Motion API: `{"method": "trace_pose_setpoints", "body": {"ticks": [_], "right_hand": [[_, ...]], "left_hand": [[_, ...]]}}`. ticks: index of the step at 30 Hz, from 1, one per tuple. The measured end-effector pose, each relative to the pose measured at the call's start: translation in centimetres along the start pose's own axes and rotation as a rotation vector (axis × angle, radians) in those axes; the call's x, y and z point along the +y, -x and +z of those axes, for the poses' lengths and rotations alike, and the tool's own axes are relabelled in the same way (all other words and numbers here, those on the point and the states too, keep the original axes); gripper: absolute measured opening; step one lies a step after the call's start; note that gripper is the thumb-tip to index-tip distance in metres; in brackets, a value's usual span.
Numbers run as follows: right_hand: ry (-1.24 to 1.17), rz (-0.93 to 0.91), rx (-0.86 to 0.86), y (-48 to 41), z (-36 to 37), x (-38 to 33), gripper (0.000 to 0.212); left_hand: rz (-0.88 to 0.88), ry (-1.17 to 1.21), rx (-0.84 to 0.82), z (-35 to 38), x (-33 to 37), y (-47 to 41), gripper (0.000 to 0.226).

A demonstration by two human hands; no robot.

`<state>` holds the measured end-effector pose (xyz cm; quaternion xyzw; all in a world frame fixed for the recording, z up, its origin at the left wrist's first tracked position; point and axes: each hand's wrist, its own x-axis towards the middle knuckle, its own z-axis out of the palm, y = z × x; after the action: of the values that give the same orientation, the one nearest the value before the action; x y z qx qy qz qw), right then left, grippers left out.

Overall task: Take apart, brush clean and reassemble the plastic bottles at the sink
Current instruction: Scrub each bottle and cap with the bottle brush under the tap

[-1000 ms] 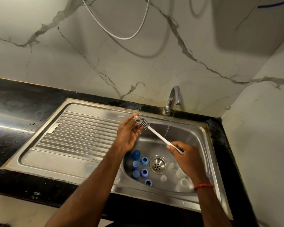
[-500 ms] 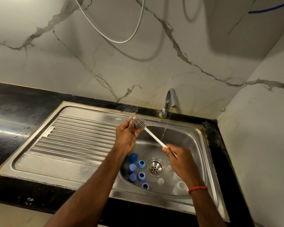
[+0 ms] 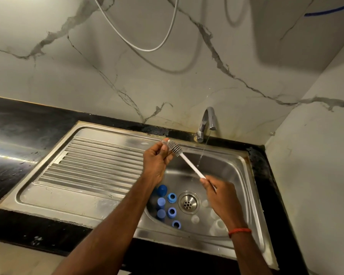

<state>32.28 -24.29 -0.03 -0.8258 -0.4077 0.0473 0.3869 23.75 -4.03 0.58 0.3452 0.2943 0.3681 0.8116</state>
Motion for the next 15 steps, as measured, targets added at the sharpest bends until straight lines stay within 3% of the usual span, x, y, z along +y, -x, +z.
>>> {"method": "trace_pose_setpoints", "body": {"ticks": [6,11,15], "right_hand": [[-0.153,0.070,0.049,-0.9,-0.5,-1.2,0.021],[-0.149,0.090,-0.018,-0.5,-0.5,-0.4,0.025],[-0.149,0.072,-0.015,-0.7,-0.3,-0.5,0.027]], "left_hand": [[0.065,-0.011,-0.093,-0.1,0.0,0.2,0.055],[0.028,0.049,-0.112,-0.4,0.5,0.2,0.036],[-0.058,0.193,-0.158,-0.2,0.3,0.7,0.037]]}}
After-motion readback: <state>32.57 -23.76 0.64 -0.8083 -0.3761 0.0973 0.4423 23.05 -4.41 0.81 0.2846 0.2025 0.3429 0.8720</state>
